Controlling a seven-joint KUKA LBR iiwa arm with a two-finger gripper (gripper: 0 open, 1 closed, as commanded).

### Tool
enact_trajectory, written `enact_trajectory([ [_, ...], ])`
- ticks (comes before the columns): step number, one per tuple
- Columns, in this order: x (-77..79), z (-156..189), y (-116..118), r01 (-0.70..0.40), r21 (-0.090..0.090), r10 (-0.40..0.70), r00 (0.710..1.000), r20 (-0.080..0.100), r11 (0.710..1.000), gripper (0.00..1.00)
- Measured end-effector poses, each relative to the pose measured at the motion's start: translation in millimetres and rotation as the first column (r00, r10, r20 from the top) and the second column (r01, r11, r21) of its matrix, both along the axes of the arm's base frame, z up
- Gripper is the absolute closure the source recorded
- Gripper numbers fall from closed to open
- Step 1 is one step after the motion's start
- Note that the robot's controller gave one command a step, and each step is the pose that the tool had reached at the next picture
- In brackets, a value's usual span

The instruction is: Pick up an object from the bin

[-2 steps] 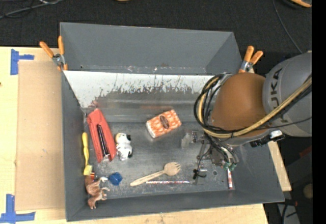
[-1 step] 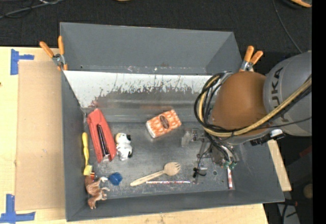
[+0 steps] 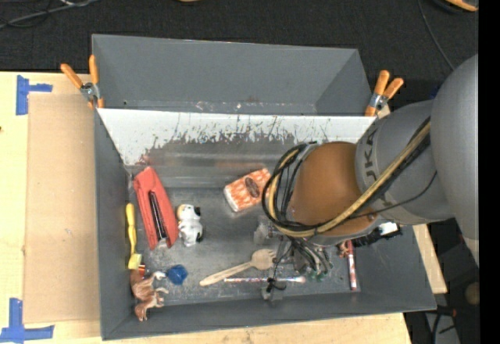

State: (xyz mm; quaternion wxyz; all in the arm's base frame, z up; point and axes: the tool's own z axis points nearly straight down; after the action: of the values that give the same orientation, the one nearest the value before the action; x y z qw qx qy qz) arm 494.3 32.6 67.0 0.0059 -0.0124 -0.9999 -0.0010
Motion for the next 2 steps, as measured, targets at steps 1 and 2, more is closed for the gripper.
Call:
enact_trajectory([
  [1, 6.3, 68.2, 22.7, 0.005, 0.000, -0.005, 1.000, 0.025, 1.000, 0.00],
  [2, 1.6, 40.1, 35.5, -0.226, 0.000, 0.226, 0.974, 0.005, 0.974, 0.00],
])
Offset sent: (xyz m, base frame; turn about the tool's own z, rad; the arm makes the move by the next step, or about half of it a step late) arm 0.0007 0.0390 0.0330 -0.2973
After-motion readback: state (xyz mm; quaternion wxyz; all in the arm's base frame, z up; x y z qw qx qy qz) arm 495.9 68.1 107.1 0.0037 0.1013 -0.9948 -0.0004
